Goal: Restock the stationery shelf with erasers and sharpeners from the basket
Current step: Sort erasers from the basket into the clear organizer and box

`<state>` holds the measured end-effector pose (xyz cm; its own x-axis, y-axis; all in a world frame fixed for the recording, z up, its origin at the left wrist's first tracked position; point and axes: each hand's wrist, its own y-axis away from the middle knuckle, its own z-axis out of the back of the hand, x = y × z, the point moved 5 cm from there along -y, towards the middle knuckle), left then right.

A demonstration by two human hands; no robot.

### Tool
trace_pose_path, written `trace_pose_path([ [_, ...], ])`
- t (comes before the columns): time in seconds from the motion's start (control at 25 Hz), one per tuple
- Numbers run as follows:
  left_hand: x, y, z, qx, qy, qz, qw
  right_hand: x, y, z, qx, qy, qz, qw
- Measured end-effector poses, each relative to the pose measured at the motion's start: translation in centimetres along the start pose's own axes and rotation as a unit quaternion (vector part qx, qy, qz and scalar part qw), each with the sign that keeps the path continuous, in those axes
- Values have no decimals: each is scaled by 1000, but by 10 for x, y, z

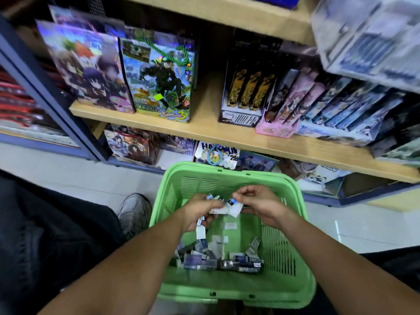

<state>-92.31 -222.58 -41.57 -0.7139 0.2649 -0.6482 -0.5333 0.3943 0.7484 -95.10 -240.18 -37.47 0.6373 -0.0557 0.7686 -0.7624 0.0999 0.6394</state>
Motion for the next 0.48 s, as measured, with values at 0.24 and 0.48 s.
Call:
trace_pose_path([
  [0.24, -69, 43, -22, 103, -32, -63, 992, 85, 59, 25, -5, -13, 109, 994],
  [0.48, -146, 102, -41, 112, -20, -123, 986, 151, 111, 27, -131, -74, 257, 955],
])
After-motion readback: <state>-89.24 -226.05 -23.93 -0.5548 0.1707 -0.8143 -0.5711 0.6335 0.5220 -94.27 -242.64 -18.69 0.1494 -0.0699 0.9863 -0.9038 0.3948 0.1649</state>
